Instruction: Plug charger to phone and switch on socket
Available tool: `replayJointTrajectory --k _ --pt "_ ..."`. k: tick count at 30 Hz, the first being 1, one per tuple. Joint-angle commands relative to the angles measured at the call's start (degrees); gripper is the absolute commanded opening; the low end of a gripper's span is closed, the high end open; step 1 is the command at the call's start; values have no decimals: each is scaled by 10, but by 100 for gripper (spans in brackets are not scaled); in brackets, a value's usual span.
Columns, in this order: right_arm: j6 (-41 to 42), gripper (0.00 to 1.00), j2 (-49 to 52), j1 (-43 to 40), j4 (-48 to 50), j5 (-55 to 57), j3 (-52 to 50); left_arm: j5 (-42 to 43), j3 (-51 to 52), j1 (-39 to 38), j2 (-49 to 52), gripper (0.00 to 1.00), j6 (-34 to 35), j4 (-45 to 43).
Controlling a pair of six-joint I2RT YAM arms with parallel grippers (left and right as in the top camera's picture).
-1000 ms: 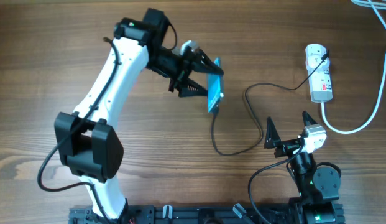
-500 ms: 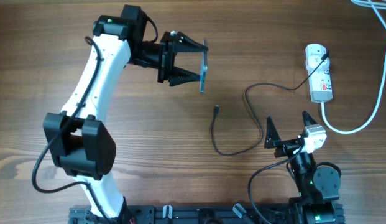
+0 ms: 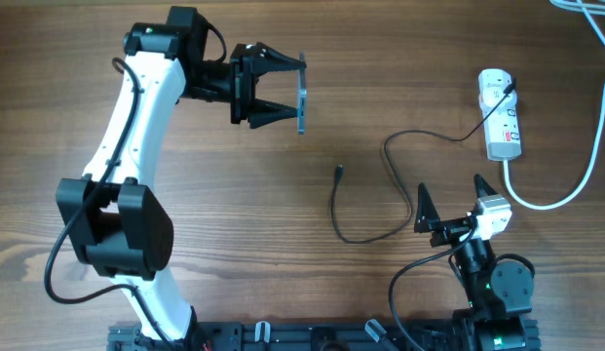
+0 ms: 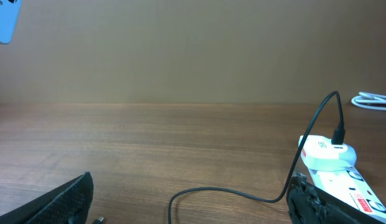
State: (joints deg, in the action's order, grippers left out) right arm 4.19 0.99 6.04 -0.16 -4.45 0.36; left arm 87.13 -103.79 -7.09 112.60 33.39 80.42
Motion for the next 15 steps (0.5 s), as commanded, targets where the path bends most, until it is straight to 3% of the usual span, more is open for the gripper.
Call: replayJointTrajectory --k 1,15 --pt "-8 100 -6 -3 2 7 -1 32 -13 2 -21 57 6 2" --pt "-8 100 -6 -3 2 7 -1 32 -13 2 -21 56 6 5"
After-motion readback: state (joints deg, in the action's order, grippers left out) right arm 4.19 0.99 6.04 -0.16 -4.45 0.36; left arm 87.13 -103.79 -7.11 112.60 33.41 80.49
